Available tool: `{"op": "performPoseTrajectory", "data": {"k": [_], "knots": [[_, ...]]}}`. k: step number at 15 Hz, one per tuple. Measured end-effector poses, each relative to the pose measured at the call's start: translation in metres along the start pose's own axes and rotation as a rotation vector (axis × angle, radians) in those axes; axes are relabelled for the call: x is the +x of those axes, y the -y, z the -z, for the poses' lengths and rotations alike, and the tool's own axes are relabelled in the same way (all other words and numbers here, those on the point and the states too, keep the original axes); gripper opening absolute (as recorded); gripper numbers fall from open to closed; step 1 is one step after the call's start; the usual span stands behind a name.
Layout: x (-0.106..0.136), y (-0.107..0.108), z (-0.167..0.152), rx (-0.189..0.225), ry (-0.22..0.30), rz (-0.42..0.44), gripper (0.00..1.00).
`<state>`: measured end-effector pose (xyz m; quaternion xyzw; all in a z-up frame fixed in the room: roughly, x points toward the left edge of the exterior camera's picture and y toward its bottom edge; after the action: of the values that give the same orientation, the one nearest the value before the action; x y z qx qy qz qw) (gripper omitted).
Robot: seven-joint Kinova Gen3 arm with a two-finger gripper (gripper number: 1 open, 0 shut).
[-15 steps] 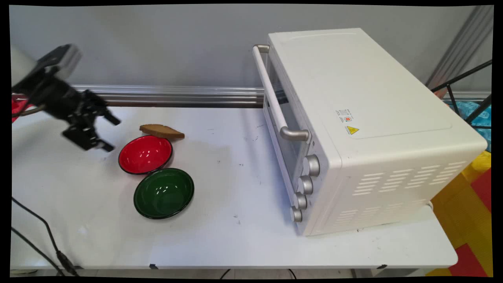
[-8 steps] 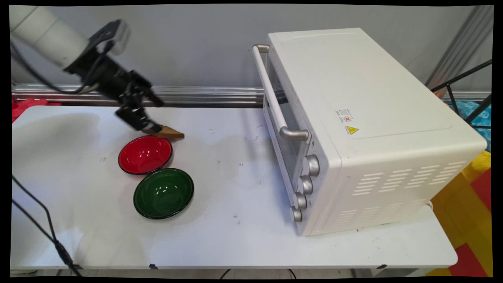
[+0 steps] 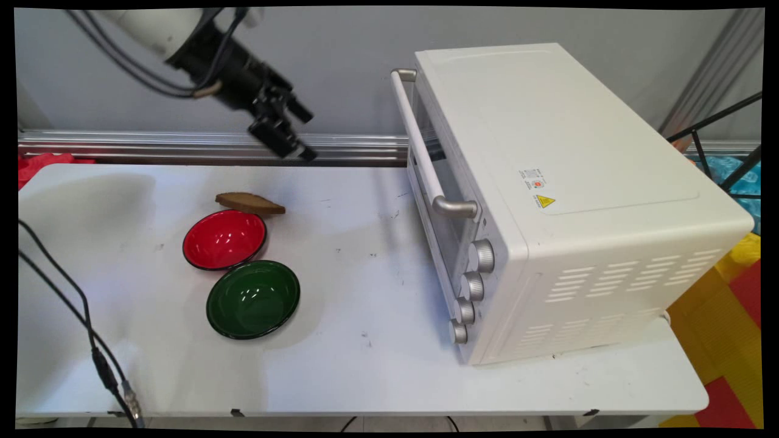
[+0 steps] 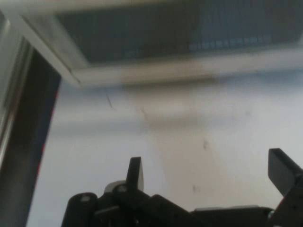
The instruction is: Open the oven
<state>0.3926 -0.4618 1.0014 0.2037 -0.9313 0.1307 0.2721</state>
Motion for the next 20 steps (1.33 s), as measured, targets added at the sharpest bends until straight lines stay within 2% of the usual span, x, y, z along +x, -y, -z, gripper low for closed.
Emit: {"op": "performPoseTrajectory", "data": {"k": [3,7,12,16,20], "knots": [[0.035,0.002,0.003,0.022,-0.028,0.004,1.0],[0.066,0.003,0.004,0.026,-0.051,0.017,1.0],[0.092,0.005,0.001,0.022,-0.084,0.028,1.0],[0.112,0.009,-0.002,0.006,-0.117,0.046,1.0],[0.121,0.01,-0.006,-0.02,-0.123,0.061,1.0]]}}
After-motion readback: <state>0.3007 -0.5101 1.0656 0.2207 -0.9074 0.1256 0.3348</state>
